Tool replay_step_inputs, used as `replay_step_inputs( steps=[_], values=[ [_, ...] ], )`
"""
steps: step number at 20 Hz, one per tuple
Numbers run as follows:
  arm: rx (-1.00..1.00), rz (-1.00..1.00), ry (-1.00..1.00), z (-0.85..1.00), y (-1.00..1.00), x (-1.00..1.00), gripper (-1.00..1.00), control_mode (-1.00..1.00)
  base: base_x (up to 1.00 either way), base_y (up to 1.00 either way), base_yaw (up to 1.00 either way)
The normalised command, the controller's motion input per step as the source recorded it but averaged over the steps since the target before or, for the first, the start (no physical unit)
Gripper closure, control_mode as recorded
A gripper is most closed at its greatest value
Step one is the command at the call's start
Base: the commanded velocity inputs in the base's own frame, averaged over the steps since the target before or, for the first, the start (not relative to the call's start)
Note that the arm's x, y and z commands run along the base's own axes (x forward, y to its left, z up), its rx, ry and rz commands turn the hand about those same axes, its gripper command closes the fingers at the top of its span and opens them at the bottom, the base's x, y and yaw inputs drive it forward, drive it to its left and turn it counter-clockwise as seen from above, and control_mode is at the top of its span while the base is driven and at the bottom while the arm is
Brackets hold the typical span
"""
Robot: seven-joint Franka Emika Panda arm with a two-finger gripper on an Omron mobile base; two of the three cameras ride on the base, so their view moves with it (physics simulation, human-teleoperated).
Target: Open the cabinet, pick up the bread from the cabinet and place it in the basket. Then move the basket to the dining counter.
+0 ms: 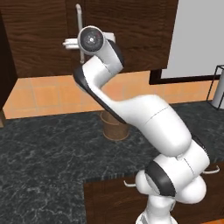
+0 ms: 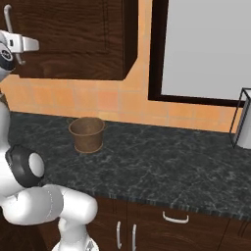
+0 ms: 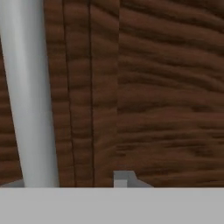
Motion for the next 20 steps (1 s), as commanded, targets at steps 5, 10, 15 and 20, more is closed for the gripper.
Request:
replay_step_inputs(
  steps=[5, 10, 15, 20],
  values=[
    [0.09, 0.05, -0.09, 0.00, -1.00, -0.54, 1.00, -1.00, 0.00, 0.00, 0.00],
    [0.07, 0.04, -0.07, 0.00, -1.00, -0.50, 1.00, -1.00, 0.00, 0.00, 0.00],
    [0.09, 0.01, -0.03, 0.11, -1.00, -0.57, 1.00, -1.00, 0.00, 0.00, 0.00],
    [0.10, 0.00, 0.00, 0.03, -1.00, -0.48, 1.00, -1.00, 0.00, 0.00, 0.00]
  ],
)
